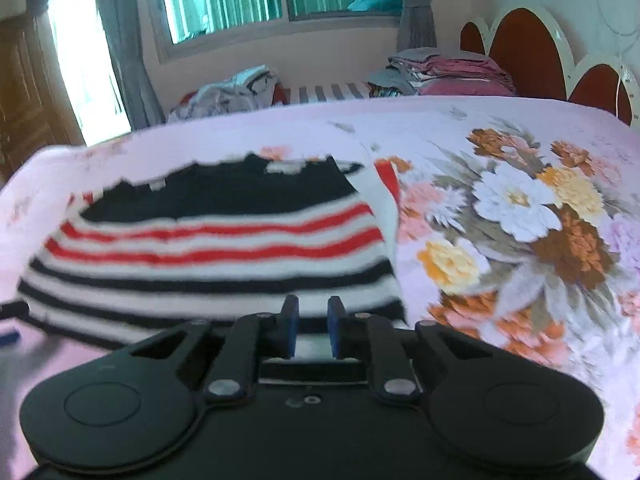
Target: Fold small clothes
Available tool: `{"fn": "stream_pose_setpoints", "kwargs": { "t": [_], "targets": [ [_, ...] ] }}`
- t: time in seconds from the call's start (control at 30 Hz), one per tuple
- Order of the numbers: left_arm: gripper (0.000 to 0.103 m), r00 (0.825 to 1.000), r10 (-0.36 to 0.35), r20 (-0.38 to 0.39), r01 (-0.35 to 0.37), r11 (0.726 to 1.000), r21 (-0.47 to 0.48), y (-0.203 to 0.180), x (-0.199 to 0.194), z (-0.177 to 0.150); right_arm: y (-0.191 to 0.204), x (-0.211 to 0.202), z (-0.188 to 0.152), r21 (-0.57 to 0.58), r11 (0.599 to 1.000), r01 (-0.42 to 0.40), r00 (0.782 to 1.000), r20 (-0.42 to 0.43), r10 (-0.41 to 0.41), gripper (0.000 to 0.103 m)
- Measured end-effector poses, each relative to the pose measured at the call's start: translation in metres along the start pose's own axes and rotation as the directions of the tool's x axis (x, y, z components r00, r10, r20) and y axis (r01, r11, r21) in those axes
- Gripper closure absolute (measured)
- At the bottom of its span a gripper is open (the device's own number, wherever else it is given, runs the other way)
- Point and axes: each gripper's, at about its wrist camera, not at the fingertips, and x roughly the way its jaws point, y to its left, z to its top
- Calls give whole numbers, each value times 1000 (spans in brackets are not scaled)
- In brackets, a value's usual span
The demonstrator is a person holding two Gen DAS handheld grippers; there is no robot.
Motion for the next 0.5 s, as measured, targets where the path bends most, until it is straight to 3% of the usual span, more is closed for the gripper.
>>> {"fn": "stream_pose_setpoints", "kwargs": {
  "t": [0.1, 0.33, 0.4, 0.5],
  "targets": [
    [25, 999, -20, 41, 24, 995, -97, 6, 7, 0, 11, 11, 9, 38, 999, -36, 999, -24, 37, 100],
    [30, 991, -45, 124, 72, 971, -227, 14, 34, 14, 43, 31, 23, 18, 998, -56, 997, -56, 57, 102],
    [40, 992, -17, 129, 46, 974, -222, 10, 42, 16, 48, 39, 27, 28, 998, -63, 995, -71, 65, 102],
    [42, 991, 0, 134, 25, 982, -188, 1, 49, 18, 61, 54, 31, 20, 997, -73, 992, -105, 75, 102]
  ]
}}
